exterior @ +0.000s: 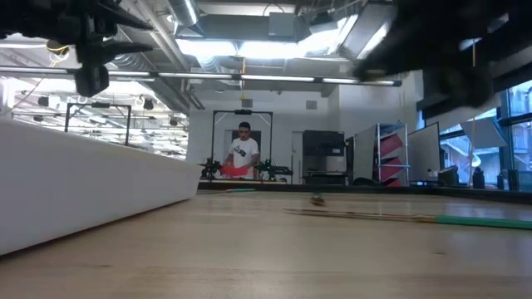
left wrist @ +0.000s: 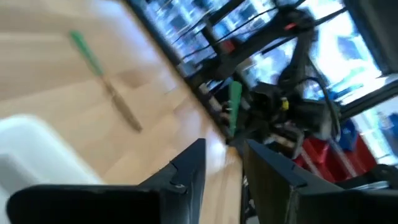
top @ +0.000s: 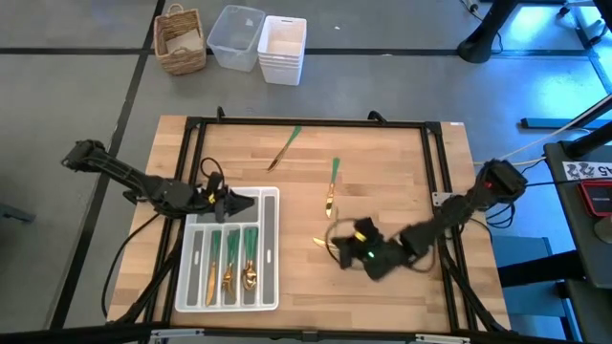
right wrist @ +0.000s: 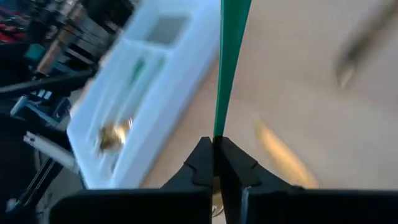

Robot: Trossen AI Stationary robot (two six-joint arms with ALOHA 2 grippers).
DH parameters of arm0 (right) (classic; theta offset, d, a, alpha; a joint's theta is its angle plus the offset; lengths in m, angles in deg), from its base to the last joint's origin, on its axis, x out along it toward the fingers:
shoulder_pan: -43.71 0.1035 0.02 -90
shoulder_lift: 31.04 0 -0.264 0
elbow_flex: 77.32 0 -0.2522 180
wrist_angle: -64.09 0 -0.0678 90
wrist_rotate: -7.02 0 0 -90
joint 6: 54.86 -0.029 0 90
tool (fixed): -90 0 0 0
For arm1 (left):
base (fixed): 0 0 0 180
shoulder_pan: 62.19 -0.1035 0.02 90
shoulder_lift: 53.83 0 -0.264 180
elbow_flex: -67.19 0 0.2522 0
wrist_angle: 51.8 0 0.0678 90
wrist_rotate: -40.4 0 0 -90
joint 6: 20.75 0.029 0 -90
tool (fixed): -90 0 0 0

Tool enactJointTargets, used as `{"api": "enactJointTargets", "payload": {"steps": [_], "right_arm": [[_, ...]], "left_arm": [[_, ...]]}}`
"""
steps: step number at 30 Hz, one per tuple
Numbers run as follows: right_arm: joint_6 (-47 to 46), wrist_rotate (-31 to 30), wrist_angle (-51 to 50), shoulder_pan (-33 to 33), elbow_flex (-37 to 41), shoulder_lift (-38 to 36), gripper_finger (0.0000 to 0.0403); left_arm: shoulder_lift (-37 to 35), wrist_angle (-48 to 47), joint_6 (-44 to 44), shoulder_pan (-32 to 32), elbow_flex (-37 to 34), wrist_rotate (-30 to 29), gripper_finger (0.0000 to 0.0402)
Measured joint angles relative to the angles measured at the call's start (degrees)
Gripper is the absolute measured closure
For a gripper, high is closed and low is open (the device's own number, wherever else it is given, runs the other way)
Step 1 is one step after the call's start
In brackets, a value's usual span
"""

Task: Sort silverware
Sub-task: Put the green fork on the silverware tray

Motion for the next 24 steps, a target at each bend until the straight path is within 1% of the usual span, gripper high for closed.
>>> {"api": "enactJointTargets", "payload": {"steps": [1, 3, 5, 8, 11, 14, 16, 19, 24], "right_arm": [[4.54, 0.90, 2.86, -2.02, 0.00, 0.00, 0.0397], [13.78, 5.21, 9.26, -6.15, 0.00, 0.00, 0.0398], [22.29, 11.67, 16.87, -10.40, 0.00, 0.09, 0.0398], [32.85, 23.21, 28.33, -16.37, 0.00, 0.33, 0.0397], [39.00, 34.34, 37.79, -21.51, 0.00, 0.33, 0.0398], [41.79, 42.82, 45.88, -25.62, 0.00, 0.33, 0.0398], [42.41, 45.67, 48.80, -27.49, -0.04, 0.33, 0.0398], [43.17, 47.91, 49.66, -29.45, -0.04, 0.37, 0.0398], [43.71, 49.63, 49.90, -30.64, -0.04, 0.37, 0.0398]], "left_arm": [[1.07, 2.45, 1.34, -0.21, 0.00, -0.02, 0.0300], [3.43, 7.94, 3.85, -0.63, 0.00, 0.01, 0.0300], [5.67, 13.28, 7.18, -1.21, 0.00, 0.07, 0.0300], [8.10, 19.20, 11.42, -2.58, 0.00, 1.84, 0.0300], [8.98, 22.94, 12.85, -4.38, 0.00, 5.37, 0.0300], [9.04, 25.21, 14.06, -6.26, 0.00, 7.85, 0.0300], [9.08, 26.52, 14.24, -7.61, 0.00, 9.69, 0.0300], [9.15, 27.56, 14.24, -9.70, 0.02, 12.64, 0.0290], [10.03, 27.42, 13.72, -12.68, 0.13, 13.33, 0.0248]]}}
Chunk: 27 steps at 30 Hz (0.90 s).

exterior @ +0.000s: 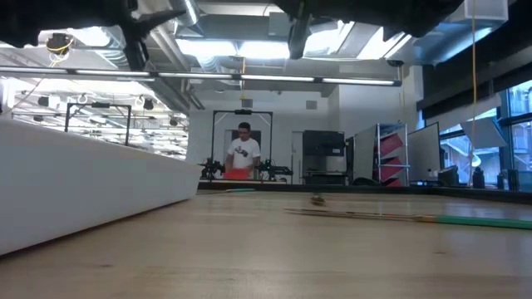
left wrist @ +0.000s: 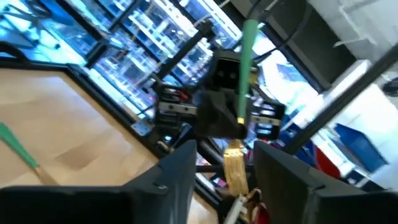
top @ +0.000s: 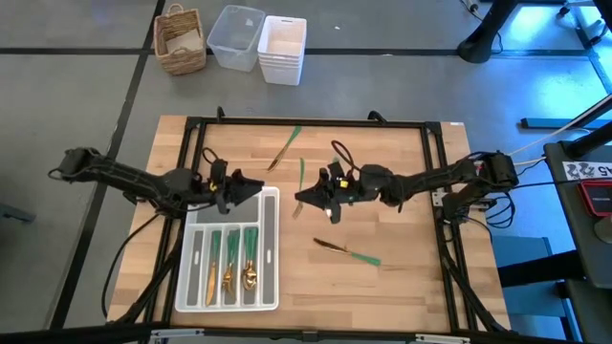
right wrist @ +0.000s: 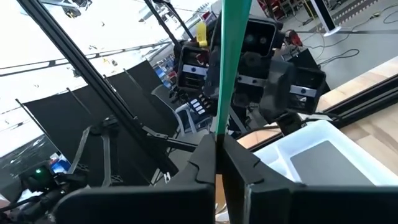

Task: Sort silverware
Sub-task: Put the green fork on the silverware tray

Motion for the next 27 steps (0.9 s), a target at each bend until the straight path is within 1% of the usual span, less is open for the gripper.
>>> {"api": "enactJointTargets", "payload": {"steps": [3, 5, 8, 14, 19, 21, 27], "right_arm": [[0.01, 0.09, 0.19, 0.00, 0.00, 0.00, 0.0398], [0.02, 0.15, 0.06, 0.09, 0.00, 0.00, 0.0398], [0.05, 0.38, 0.17, 0.13, 0.00, 0.00, 0.0398], [0.05, 1.40, 0.15, 0.13, 0.00, 0.00, 0.0396], [0.05, 2.00, 0.28, 0.17, 0.00, 0.00, 0.0395], [0.07, 2.92, 0.28, 0.17, 0.00, 0.00, 0.0394], [0.07, 4.04, 0.76, 0.17, 0.02, 0.00, 0.0394]], "left_arm": [[2.39, -0.13, -1.29, -1.91, 1.73, 0.00, 0.0225], [4.84, 0.10, -1.24, -3.38, 3.63, 0.36, 0.0217], [10.04, 0.02, 0.38, -6.02, 7.40, 4.69, 0.0214], [20.25, 0.16, 3.28, -10.42, 16.00, 14.73, 0.0231], [24.44, 0.30, 3.57, -12.85, 20.90, 24.37, 0.0250], [25.33, 0.24, 4.50, -13.34, 22.27, 26.49, 0.0257], [26.35, 0.32, 5.06, -14.04, 24.94, 29.47, 0.0271]]}}
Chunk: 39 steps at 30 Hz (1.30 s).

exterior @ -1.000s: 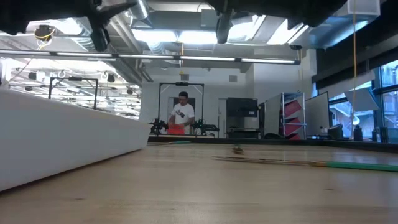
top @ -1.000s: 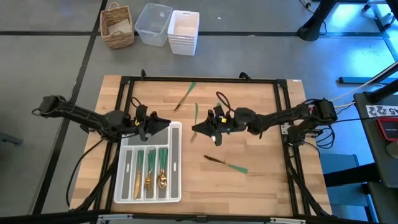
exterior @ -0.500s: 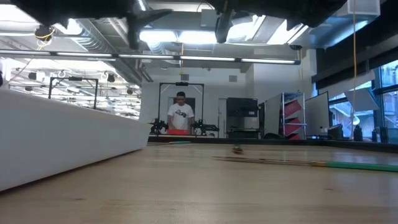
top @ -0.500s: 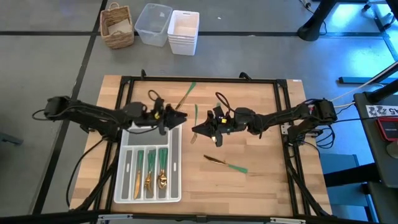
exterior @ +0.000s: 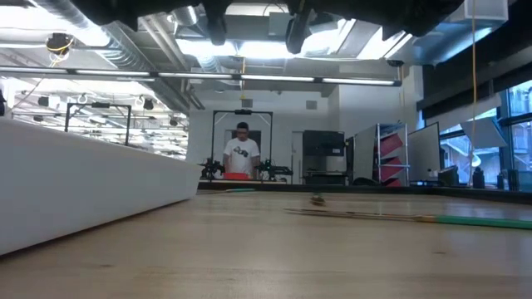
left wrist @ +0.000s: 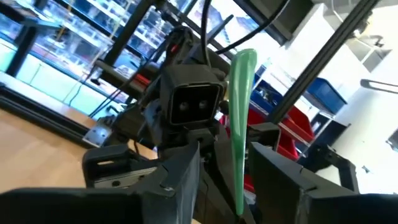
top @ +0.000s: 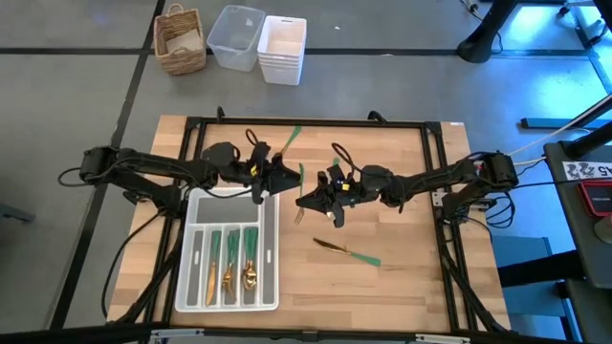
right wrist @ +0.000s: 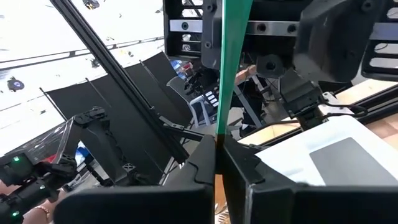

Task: Sort silverware
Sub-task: Put the green fork on the silverware tray

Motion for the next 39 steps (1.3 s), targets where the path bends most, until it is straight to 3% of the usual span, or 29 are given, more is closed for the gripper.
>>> {"api": "enactJointTargets", "payload": {"steps": [9, 24, 39], "right_arm": [[0.09, 0.39, -0.09, 0.00, 0.00, 0.00, 0.0393], [0.14, -0.69, -0.07, 0.07, 0.00, -0.09, 0.0393], [0.07, -3.30, -0.18, -0.01, 0.04, -0.07, 0.0377]], "left_arm": [[0.24, -0.04, 2.54, 0.22, 0.87, 1.90, 0.0292], [2.46, 3.91, 5.09, 0.61, 0.85, 1.96, 0.0392], [3.56, 5.49, 3.95, -0.03, 0.85, 1.70, 0.0401]]}}
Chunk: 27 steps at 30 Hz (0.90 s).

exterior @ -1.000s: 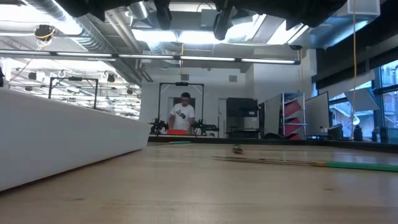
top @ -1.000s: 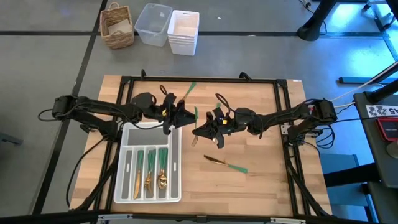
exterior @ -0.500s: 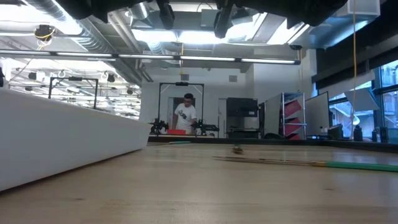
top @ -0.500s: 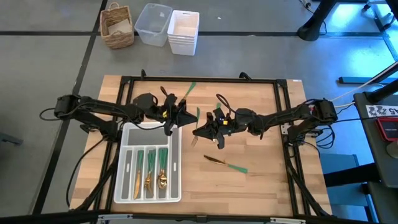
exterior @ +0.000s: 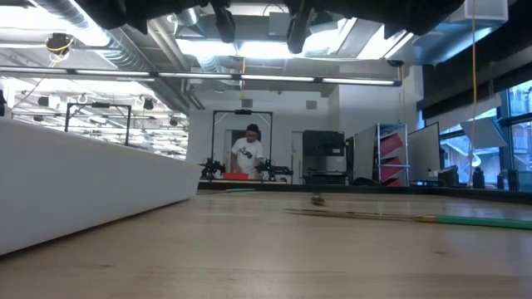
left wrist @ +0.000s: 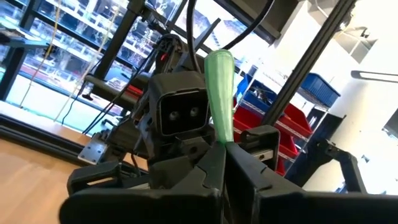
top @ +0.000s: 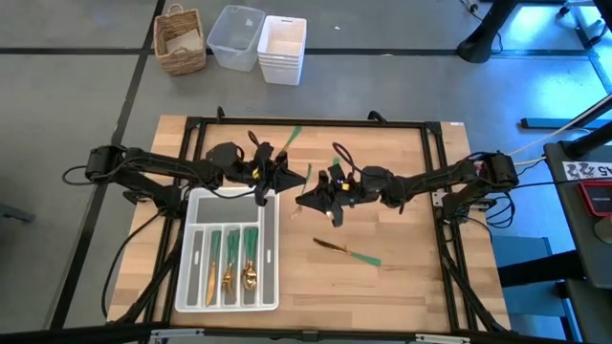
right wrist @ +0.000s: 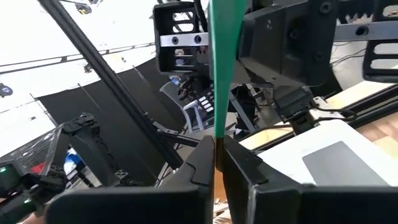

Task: Sort silverware
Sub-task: Put the green fork on the silverware tray

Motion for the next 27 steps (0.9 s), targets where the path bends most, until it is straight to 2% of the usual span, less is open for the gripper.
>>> {"api": "enactJointTargets", "payload": {"steps": [7, 10, 18, 27], "right_arm": [[-0.14, -0.44, -0.46, -0.06, 0.00, 0.04, 0.0308], [-1.07, -0.35, -0.52, -0.06, 0.00, 0.02, 0.0292], [-1.47, -0.04, -2.25, -0.05, 0.00, -0.26, 0.0296], [-1.47, 3.19, -4.73, -0.03, -0.02, -1.21, 0.0297]], "left_arm": [[-0.18, -0.01, -1.45, -0.62, 0.00, 1.32, 0.0401], [-0.59, -0.12, -1.93, -1.15, 0.00, 2.12, 0.0401], [-1.09, -1.14, -2.05, -1.46, 0.00, 2.96, 0.0401], [-1.38, -1.83, -1.51, -1.46, 0.00, 3.45, 0.0401]]}}
